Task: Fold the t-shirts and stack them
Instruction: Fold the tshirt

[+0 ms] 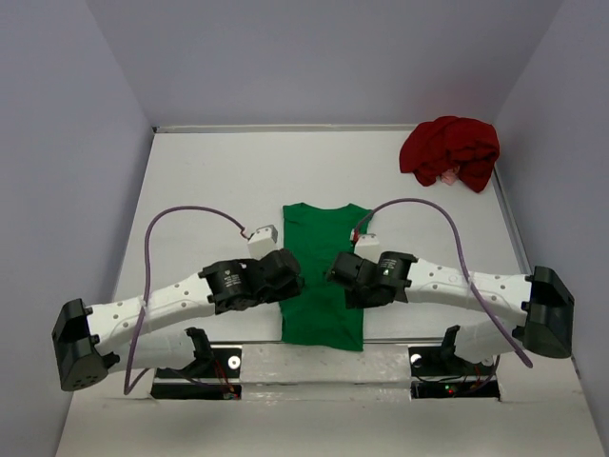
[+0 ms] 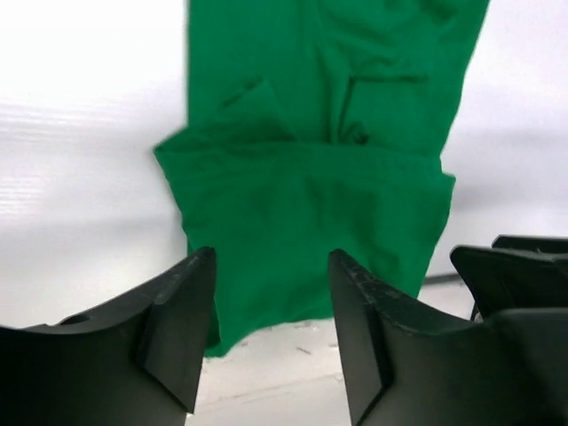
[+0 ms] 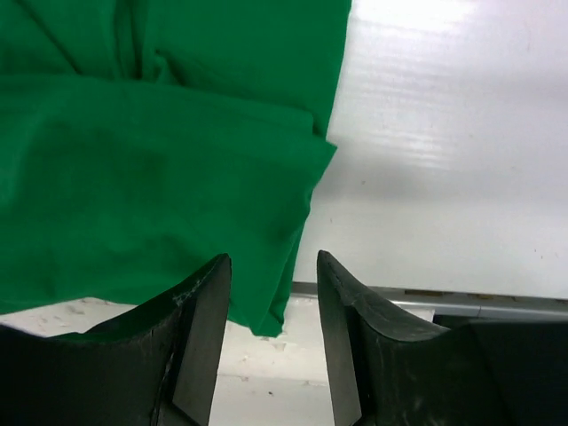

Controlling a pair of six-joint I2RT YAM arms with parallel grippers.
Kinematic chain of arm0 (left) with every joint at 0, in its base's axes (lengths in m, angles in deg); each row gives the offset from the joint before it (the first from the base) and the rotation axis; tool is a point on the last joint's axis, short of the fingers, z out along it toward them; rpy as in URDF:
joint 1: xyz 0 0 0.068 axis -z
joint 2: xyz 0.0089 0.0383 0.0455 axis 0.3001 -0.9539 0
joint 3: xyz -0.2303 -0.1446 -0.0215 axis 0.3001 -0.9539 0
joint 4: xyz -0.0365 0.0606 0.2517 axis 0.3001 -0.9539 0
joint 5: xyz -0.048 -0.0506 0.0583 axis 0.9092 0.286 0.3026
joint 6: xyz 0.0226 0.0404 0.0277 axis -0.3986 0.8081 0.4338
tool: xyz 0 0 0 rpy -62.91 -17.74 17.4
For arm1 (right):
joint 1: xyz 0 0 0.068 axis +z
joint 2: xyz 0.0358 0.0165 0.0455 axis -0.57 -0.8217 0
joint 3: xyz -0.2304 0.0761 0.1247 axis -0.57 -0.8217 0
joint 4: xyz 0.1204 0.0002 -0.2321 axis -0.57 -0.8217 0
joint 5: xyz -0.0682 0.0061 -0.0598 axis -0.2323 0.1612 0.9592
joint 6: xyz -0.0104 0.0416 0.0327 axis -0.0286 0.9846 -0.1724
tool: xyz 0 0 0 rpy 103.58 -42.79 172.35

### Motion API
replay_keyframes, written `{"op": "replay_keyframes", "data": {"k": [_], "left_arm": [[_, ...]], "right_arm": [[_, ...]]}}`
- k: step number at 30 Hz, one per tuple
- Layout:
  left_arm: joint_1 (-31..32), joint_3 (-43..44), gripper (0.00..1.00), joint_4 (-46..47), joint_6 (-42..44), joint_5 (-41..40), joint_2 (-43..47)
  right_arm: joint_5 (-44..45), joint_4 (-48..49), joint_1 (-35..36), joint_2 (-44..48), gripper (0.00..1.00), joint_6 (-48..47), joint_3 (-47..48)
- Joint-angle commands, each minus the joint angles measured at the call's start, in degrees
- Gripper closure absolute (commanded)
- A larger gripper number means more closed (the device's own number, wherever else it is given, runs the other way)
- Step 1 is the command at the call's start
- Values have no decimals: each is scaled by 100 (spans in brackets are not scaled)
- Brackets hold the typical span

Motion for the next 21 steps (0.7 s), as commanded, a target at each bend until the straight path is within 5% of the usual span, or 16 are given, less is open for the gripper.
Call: {"op": "replay_keyframes", "data": {"k": [1,9,21], "left_arm": [[-621,-12,41,322,810,56,-33],[-912,42,80,813,1496,556,-1024],[-1255,-29,76,1455,2155,1154,-1808]], "right_arm": [[-294,766,-435,273,51,-783,-58],[-583,968,-542,-60,50,-1074,47],[-892,1540,-823,-438,48,-1092,-410]]}}
